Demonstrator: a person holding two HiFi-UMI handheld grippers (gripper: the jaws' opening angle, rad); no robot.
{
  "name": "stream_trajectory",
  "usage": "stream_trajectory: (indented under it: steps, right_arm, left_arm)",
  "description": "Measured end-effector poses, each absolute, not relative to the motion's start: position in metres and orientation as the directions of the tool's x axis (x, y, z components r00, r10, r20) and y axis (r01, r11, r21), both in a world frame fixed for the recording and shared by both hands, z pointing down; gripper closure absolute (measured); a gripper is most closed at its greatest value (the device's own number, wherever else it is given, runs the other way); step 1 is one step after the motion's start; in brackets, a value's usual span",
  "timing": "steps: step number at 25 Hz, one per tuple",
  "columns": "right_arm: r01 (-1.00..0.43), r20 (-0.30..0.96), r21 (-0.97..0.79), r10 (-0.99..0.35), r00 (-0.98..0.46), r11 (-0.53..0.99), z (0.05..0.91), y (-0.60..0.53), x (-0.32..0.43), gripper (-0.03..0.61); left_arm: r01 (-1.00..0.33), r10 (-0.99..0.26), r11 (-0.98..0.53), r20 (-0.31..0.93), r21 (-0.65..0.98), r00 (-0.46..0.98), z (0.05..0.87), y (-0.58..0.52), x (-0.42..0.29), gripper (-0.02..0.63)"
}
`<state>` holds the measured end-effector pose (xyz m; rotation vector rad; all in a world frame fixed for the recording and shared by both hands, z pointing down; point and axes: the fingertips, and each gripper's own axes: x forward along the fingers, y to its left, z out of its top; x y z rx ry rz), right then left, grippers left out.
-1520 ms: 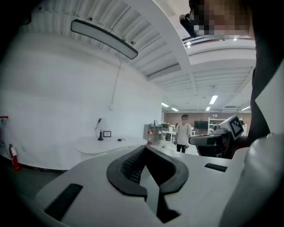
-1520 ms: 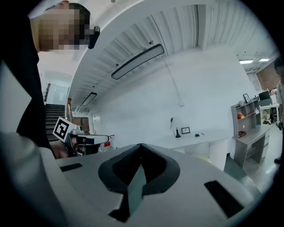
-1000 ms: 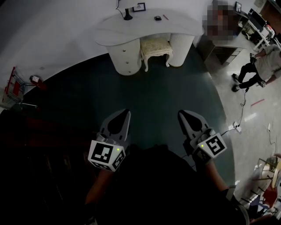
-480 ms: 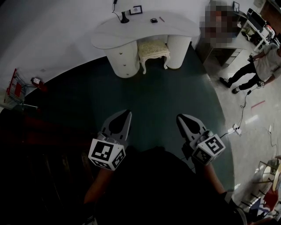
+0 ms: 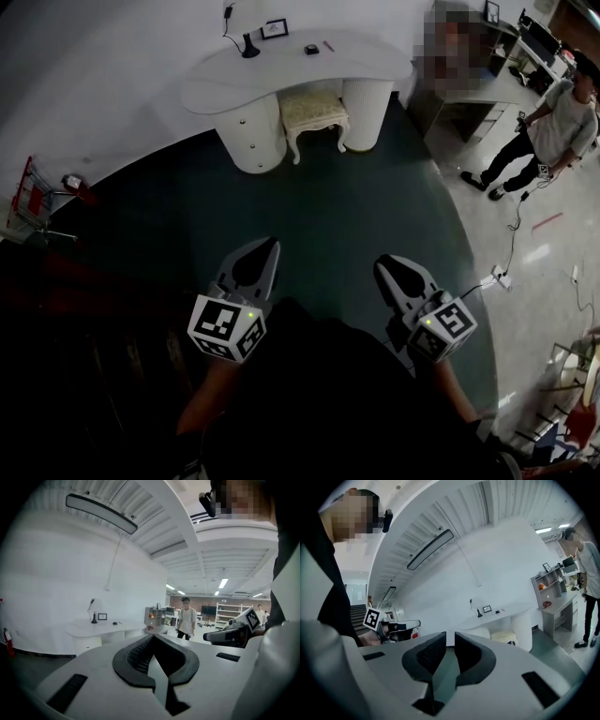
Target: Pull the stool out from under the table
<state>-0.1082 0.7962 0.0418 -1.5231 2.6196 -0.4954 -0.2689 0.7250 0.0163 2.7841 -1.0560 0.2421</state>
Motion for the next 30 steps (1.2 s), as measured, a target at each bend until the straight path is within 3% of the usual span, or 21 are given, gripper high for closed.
stream_trajectory:
  steps: [14,30]
  right_arm:
    - [-0.823,0.118,-0.367,-0.856,-0.504,0.434,0.057,0.730,-0.072,0.558]
    - [-0.839,0.153,-0.356,-0.861,-0.486,0.411,0.047,0.515,-0.065,0.558]
  left_arm:
    - [-0.620,-0.588,-0.776,0.227,0.110,0.776,0.038,0.633,-0.219,0.601]
    - [-0.604,-0.578,-0.794,0.219,0.073,0.786,0.036,0.422,-0.217,0.601]
